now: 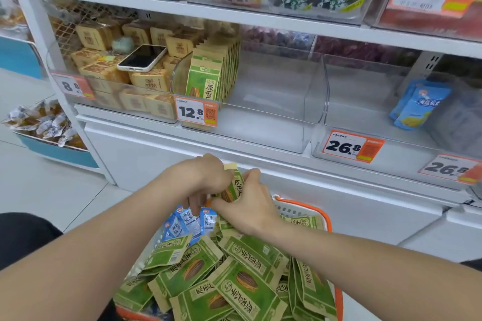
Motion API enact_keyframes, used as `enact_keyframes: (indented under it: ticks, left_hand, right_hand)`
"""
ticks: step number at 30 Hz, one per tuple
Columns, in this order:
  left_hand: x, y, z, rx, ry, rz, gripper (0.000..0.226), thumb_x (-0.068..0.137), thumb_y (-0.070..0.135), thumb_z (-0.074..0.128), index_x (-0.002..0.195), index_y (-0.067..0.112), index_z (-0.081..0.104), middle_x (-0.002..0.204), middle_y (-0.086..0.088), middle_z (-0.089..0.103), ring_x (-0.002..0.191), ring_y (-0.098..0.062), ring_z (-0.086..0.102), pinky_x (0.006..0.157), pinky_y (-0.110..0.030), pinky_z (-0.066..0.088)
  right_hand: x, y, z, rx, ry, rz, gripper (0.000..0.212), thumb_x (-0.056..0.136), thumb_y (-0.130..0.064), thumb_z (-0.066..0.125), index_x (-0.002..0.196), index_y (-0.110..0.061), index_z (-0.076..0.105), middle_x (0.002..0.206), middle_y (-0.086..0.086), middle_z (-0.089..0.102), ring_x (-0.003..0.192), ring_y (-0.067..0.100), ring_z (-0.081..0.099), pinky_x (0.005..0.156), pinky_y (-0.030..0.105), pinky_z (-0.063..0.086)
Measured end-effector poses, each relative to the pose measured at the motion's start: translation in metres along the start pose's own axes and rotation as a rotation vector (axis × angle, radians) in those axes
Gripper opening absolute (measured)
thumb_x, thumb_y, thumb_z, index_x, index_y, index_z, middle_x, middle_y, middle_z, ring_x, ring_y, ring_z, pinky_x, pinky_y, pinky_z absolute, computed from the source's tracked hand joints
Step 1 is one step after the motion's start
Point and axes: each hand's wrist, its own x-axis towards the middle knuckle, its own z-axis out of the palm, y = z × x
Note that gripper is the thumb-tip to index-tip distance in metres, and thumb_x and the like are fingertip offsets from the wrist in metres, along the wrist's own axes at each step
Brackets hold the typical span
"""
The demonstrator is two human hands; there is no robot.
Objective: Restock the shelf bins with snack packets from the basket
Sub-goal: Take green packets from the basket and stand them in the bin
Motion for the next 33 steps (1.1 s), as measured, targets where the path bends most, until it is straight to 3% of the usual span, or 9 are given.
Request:
enact_keyframes:
  ticks: [2, 6, 11, 14, 17, 22, 25, 28, 33]
  left_hand:
    - [0.005, -0.004, -0.008, -0.257, 0.062, 0.021, 0.038, 0.107, 0.031, 0.04, 0.123, -0.004, 0.036, 0.095, -0.027, 0.073, 0.073, -0.041, 0.077, 0.07, -0.056, 0.065]
    - [0.008, -0.013, -0.025, -0.664, 0.164, 0.226, 0.021, 0.111, 0.019, 0.045, 0.104, 0.007, 0.061, 0.102, -0.02, 0.071, 0.085, -0.039, 0.076, 0.074, -0.056, 0.065]
    - [-0.001, -0.01, -0.042, -0.986, 0.329, 0.399, 0.029, 0.111, 0.03, 0.051, 0.11, 0.009, 0.071, 0.104, -0.012, 0.077, 0.088, -0.027, 0.074, 0.066, -0.039, 0.064]
    - [-0.008, -0.006, -0.048, -1.131, 0.448, 0.476, 0.028, 0.109, 0.031, 0.053, 0.112, 0.008, 0.069, 0.094, -0.008, 0.078, 0.082, -0.022, 0.075, 0.07, -0.043, 0.064]
    - [-0.01, -0.006, -0.056, -1.186, 0.535, 0.473, 0.029, 0.108, 0.037, 0.056, 0.113, 0.013, 0.07, 0.096, -0.004, 0.08, 0.081, -0.02, 0.076, 0.066, -0.035, 0.061]
    - [-0.008, -0.009, -0.068, -1.447, 0.357, 0.428, 0.039, 0.108, 0.04, 0.055, 0.119, 0.008, 0.073, 0.107, -0.011, 0.079, 0.086, -0.021, 0.067, 0.064, -0.029, 0.051]
    - [-0.007, -0.012, -0.074, -1.442, 0.342, 0.46, 0.04, 0.109, 0.041, 0.05, 0.12, 0.011, 0.074, 0.113, -0.015, 0.077, 0.091, -0.027, 0.069, 0.067, -0.03, 0.057]
    - [0.001, -0.014, -0.083, -1.301, 0.53, 0.432, 0.039, 0.112, 0.037, 0.043, 0.113, 0.016, 0.075, 0.108, -0.008, 0.079, 0.103, -0.029, 0.074, 0.084, -0.039, 0.062]
    - [0.015, -0.027, -0.084, -0.754, 0.832, 0.193, 0.043, 0.097, 0.005, 0.051, 0.137, 0.017, 0.058, 0.141, -0.005, 0.049, 0.128, -0.024, 0.052, 0.113, -0.041, 0.043]
  right_hand:
    - [-0.001, -0.006, 0.0, 0.114, 0.126, -0.043, 0.071, 0.062, -0.062, 0.075, 0.107, -0.029, 0.031, 0.104, -0.006, 0.054, 0.084, 0.01, 0.062, 0.065, 0.039, 0.056]
    - [0.002, -0.022, -0.011, 0.246, 0.356, -0.28, 0.058, 0.081, -0.051, 0.075, 0.116, -0.031, 0.033, 0.114, -0.011, 0.037, 0.104, -0.011, 0.046, 0.076, 0.027, 0.046]
    - [0.026, -0.046, -0.041, 0.332, 0.447, -0.403, 0.03, 0.104, -0.036, 0.053, 0.128, -0.032, 0.035, 0.102, -0.007, 0.067, 0.086, 0.007, 0.064, 0.072, 0.037, 0.05]
    - [0.043, -0.061, -0.06, 0.341, 0.405, -0.365, 0.046, 0.102, -0.046, 0.058, 0.142, -0.03, 0.04, 0.089, -0.014, 0.072, 0.084, 0.008, 0.069, 0.071, 0.033, 0.054]
    - [0.064, -0.073, -0.076, 0.235, 0.442, -0.42, 0.044, 0.097, -0.06, 0.058, 0.129, -0.03, 0.058, 0.094, -0.017, 0.07, 0.095, 0.012, 0.067, 0.083, 0.037, 0.055]
    - [0.079, -0.085, -0.091, -0.124, 0.442, -0.626, 0.069, 0.088, -0.075, 0.05, 0.143, -0.034, 0.042, 0.112, -0.011, 0.072, 0.094, 0.026, 0.067, 0.081, 0.038, 0.052]
    - [0.086, -0.091, -0.093, -0.148, 0.501, -0.688, 0.06, 0.095, -0.066, 0.051, 0.142, -0.03, 0.043, 0.108, -0.004, 0.075, 0.088, 0.032, 0.068, 0.071, 0.041, 0.053]
    - [0.098, -0.095, -0.095, -0.146, 0.582, -0.788, 0.042, 0.103, -0.053, 0.049, 0.136, -0.031, 0.034, 0.106, -0.001, 0.074, 0.085, 0.035, 0.067, 0.064, 0.043, 0.051]
    - [0.126, -0.094, -0.095, 0.023, 0.581, -0.811, 0.039, 0.105, -0.032, 0.053, 0.137, -0.028, 0.031, 0.114, 0.006, 0.065, 0.099, 0.032, 0.058, 0.084, 0.05, 0.049]
